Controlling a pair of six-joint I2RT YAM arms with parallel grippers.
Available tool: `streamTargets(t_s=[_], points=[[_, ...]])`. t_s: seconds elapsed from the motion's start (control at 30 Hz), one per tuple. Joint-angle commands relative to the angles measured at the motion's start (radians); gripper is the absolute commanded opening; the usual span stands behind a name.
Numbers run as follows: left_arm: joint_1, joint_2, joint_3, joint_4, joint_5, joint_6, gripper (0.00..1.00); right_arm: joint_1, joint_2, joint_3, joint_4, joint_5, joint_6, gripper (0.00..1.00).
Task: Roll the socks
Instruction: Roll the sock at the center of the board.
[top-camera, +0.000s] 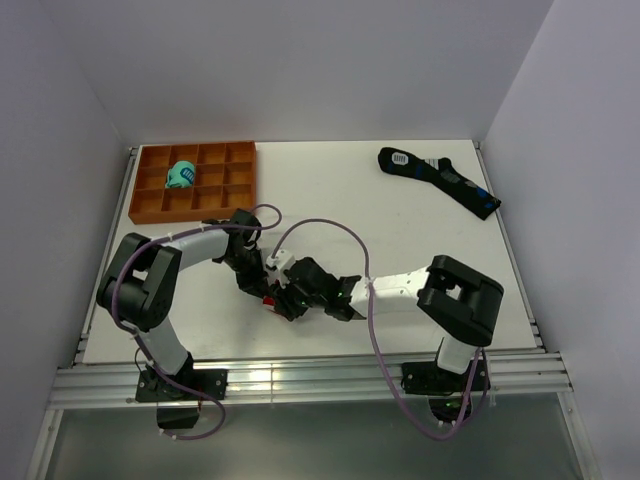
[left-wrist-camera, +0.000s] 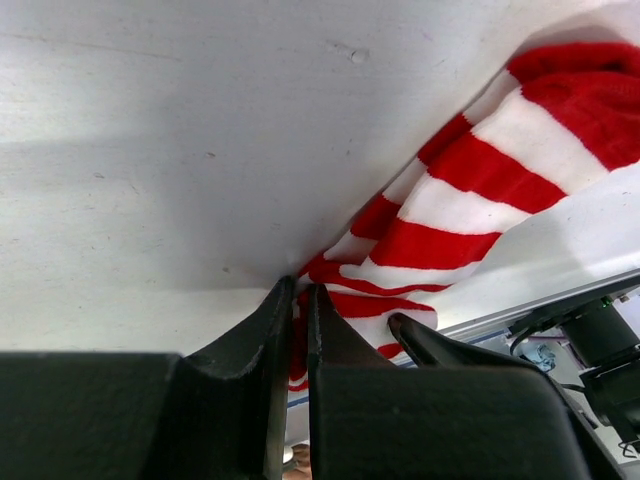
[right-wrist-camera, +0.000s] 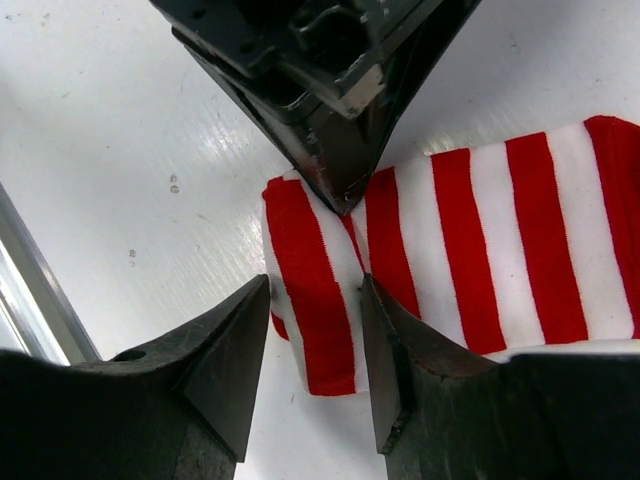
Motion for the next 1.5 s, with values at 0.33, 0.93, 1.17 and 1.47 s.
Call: streamTargets(t_s=[0.33, 0.93, 1.17, 1.47], points=[[0.006, 0.052, -0.007, -0.004, -0.096, 0.020, 0.02, 0.068, 0.008, -0.032, 0.009, 0.179, -0.014, 0.50], [0.017, 0.045, -0.013, -0.004, -0.093, 0.003, 0.02, 0.075, 0.061, -0.093, 0.074, 0.221, 0.084, 0.38], [0.020, 0.016, -0.033, 0.010, -0.099, -0.023, 0.02, 0.030, 0.047, -0.131, 0.114, 0.126, 0.132, 0.15], [0.020, -0.063, -0.048, 0.030, -0.125, -0.090, 0.02, -0.063, 0.048, -0.173, 0.129, -0.029, 0.178, 0.14]])
